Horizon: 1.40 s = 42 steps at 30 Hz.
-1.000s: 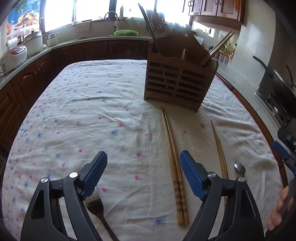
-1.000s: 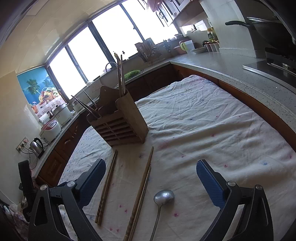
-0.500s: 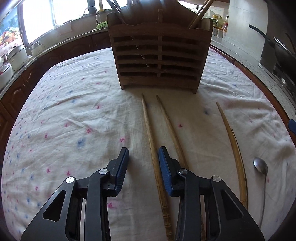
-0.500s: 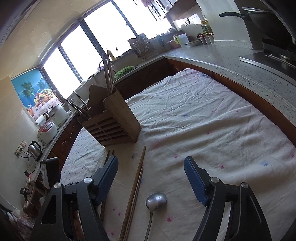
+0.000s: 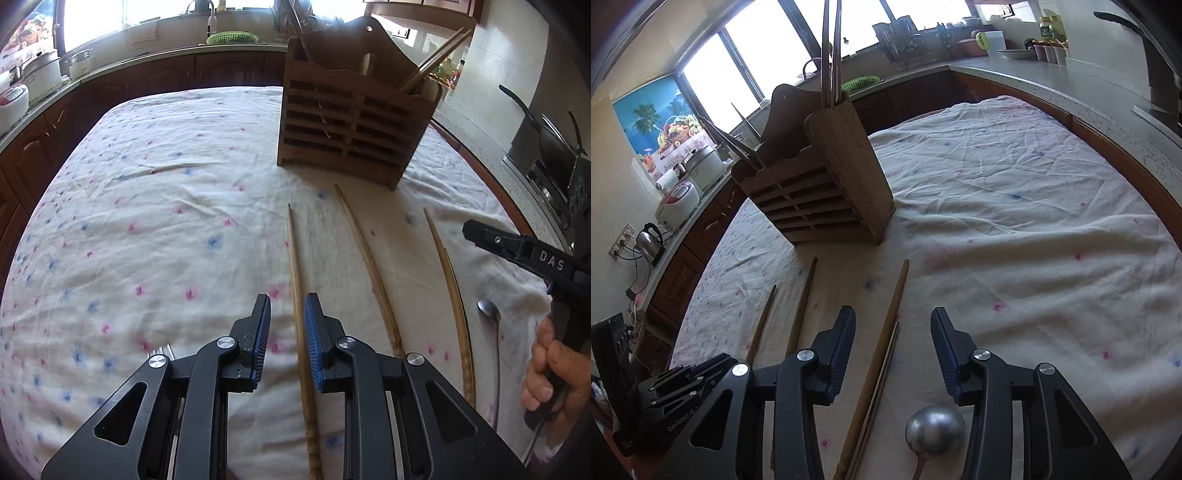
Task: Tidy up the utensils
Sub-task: 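Grasp a wooden chopstick with the left tool while the right tool grasps another wooden chopstick, then lift both wooden chopsticks upright and carry them over the holder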
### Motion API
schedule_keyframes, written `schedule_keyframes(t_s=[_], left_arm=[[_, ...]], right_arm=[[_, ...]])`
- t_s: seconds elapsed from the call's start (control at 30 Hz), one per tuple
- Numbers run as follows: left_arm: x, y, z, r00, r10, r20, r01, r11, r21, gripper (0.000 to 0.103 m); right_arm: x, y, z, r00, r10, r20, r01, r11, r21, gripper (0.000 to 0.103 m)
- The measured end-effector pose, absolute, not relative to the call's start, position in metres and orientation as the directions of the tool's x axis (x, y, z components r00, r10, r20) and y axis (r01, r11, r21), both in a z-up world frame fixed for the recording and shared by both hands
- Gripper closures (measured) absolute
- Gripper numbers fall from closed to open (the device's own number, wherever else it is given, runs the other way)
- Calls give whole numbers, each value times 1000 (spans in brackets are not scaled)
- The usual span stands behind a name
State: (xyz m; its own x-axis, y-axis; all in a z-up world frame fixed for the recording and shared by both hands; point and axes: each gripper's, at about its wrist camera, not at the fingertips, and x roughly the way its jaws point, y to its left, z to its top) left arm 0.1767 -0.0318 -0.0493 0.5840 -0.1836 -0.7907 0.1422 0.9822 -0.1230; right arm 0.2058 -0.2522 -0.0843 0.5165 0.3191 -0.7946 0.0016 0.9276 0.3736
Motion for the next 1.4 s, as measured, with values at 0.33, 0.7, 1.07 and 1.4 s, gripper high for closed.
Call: schedule_keyframes(t_s=[0.33,0.7,1.07,1.4], left_arm=[[234,-54,-69,540,-143,-830,181,982,-52,83],[240,-50,-64,558,-151,-816,175,983,-62,98],[184,2,9,683,-287,-671,162,956,-244,98],[137,25,65,767,-347,-540,200,928,-314,98]], right_arm=[[252,-219,-113,430,203,-880,-49,978,202,69],[248,-220,-111,453,202,-869,-17,976,218,96],[204,-236,-31,596,376,-710,-40,896,442,98],[173,-240,37,694,403,-596,-128,884,449,98]])
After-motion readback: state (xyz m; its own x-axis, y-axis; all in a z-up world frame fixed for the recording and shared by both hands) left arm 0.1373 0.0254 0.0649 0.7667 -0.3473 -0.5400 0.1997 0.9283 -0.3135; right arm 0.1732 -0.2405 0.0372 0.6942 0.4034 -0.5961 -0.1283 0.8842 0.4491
